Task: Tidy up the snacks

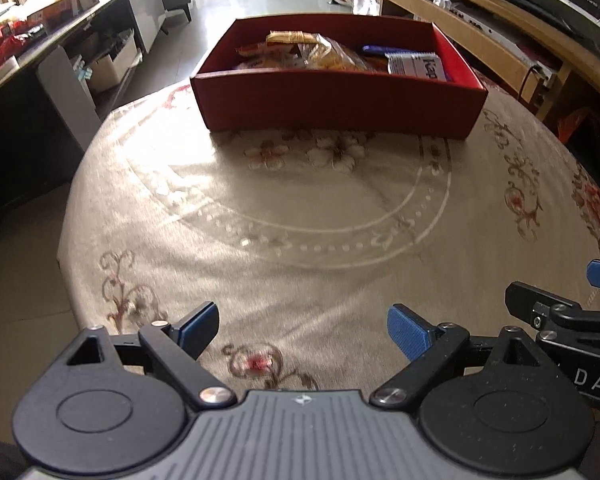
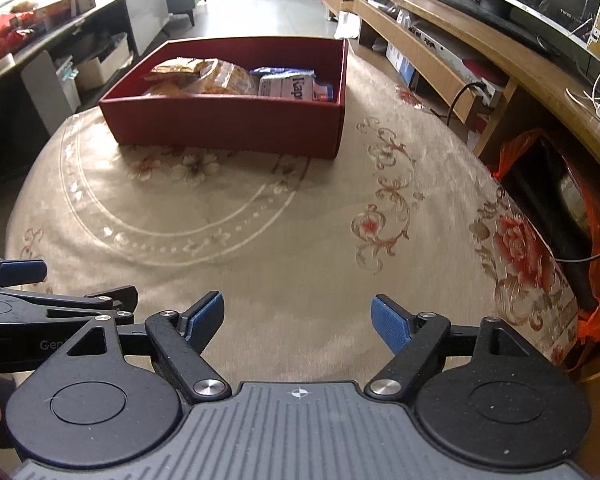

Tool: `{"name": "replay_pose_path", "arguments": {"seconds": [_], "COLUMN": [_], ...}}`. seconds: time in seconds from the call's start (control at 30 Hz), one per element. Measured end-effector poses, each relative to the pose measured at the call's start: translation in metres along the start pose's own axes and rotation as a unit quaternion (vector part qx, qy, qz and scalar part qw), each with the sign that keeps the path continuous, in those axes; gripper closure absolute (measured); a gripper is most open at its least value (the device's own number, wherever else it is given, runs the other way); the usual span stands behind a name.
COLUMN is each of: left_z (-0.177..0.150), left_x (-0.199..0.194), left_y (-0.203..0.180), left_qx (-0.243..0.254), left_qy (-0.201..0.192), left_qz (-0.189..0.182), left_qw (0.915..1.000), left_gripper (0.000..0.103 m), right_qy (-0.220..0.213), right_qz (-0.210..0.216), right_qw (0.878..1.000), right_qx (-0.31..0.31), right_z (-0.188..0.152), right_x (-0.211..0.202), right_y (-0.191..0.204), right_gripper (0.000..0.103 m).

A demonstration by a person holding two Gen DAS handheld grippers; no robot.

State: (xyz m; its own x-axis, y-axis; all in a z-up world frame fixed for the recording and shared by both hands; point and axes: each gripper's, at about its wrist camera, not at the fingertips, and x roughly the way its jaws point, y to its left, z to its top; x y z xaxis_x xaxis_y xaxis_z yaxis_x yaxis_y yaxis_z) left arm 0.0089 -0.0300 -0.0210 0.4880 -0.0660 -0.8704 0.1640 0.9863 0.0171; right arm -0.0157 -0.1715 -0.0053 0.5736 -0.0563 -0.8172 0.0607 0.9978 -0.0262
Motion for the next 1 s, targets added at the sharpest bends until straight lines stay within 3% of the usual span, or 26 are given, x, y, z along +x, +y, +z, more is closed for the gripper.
{"name": "replay_pose_path", "arguments": {"seconds": [0.23, 1.0], "left_z": [-0.009, -0.007], "left_x": [0.005, 0.001], "left_y": [-0.004, -0.005], "left_qx": [0.006, 0.009], "left_qy": [0.023, 0.013], "left_qz": [-0.008, -0.008], "left_qw": [0.9997, 0.9998], "left_gripper": [0.014, 0.014], "right_qy": [0.02, 0.022], "right_qz": [-0.006, -0.001], "right_qw": [1.0, 1.0], "right_qx": [-0.003, 0.0], "right_z": [-0.011, -0.01], "right_x": [0.001, 0.002], "right_y": [-0.001, -0.003], "right_gripper": [0.017, 0.017]}}
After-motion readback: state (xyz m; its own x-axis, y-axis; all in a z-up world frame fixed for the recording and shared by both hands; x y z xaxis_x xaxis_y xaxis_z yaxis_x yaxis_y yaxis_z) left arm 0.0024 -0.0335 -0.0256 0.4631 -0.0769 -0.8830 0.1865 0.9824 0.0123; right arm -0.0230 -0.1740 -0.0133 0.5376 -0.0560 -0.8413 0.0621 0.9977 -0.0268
